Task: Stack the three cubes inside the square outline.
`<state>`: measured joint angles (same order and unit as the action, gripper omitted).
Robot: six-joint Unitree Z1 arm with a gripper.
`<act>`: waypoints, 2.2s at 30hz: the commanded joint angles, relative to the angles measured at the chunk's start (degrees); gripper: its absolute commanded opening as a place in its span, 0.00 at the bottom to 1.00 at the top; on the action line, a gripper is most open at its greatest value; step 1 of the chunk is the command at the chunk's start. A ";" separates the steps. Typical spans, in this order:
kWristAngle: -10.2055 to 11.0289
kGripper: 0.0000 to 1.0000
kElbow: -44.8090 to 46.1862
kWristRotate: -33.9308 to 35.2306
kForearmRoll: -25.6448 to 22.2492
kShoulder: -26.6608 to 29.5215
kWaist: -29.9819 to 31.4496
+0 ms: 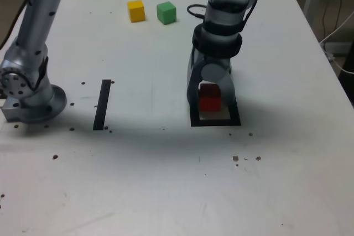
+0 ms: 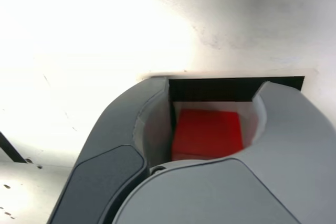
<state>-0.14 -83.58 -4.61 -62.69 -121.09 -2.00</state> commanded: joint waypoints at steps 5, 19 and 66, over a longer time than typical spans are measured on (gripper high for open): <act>0.31 0.99 0.13 -0.05 0.12 1.07 0.05; 6.63 1.00 1.74 0.03 -8.26 11.11 -3.63; 11.94 0.96 -22.38 -38.06 -20.84 -4.83 -58.99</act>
<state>11.77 -105.59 -42.54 -83.34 -125.17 -61.04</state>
